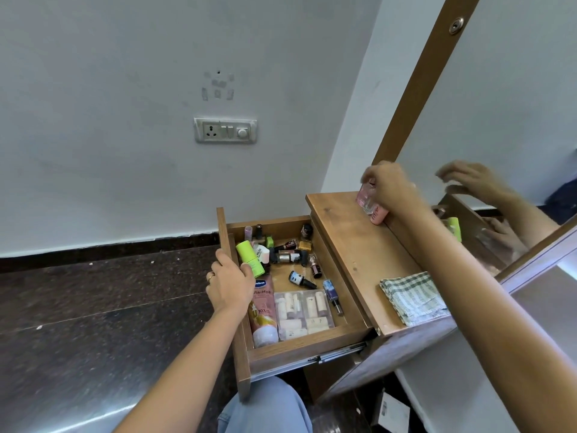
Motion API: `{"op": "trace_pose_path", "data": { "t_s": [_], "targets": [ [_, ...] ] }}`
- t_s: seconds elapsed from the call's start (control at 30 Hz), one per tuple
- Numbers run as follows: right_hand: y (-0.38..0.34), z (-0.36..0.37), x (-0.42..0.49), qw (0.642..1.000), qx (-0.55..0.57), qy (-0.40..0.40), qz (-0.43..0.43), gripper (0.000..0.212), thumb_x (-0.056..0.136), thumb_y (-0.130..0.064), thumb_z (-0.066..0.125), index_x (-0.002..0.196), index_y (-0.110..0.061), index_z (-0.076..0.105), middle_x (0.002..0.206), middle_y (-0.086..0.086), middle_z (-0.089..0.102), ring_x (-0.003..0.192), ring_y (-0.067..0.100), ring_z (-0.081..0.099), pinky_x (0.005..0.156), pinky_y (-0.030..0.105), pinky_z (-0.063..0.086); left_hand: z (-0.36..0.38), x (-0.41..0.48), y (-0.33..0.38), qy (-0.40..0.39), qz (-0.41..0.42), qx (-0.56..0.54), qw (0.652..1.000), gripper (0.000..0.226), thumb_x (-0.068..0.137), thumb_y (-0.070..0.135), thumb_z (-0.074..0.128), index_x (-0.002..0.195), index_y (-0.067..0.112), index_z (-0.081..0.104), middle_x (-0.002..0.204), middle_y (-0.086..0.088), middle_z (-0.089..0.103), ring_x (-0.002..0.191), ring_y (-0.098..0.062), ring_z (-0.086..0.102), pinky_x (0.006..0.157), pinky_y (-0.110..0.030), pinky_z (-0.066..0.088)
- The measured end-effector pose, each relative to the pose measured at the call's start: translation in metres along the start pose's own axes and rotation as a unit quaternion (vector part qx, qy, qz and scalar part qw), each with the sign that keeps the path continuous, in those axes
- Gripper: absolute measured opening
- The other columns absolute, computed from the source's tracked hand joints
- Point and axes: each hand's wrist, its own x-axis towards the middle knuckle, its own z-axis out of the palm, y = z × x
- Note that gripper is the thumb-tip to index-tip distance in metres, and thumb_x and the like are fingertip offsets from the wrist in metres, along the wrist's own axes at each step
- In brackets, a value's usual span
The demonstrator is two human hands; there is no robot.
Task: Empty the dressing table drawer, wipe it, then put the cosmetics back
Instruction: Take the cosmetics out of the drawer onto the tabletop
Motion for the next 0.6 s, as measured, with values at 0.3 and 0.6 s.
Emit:
{"op": "trace_pose_path", "data": {
  "t_s": [0.3,0.6],
  "targets": [
    [-0.117,0.122,-0.086,0.960,0.028,-0.279,-0.021,0.020,0.090,-0.005,0.055,0.109,-0.006,0.062,0.108,0.009,0.065,0.094,0.025,0.065,0.079,0.032,0.055,-0.001,-0.002,0.000,0.001,-0.002,0.004,1.000,0.058,0.096,0.031,0.049,0.143,0.004,0.027,0.130,-0.020,0.051,0.115,-0.038,0.052,0.085,-0.048,0.048],
    [-0.123,0.156,-0.104,0.963,0.023,-0.267,0.011,0.021,0.092,-0.008,0.050,0.112,-0.006,0.056,0.112,0.012,0.062,0.102,0.030,0.061,0.081,0.036,0.052,-0.002,-0.001,0.000,-0.002,-0.001,0.003,1.000,0.060,0.096,0.032,0.048,0.145,0.006,0.024,0.131,-0.018,0.050,0.115,-0.035,0.053,0.085,-0.045,0.049]
  ]
}}
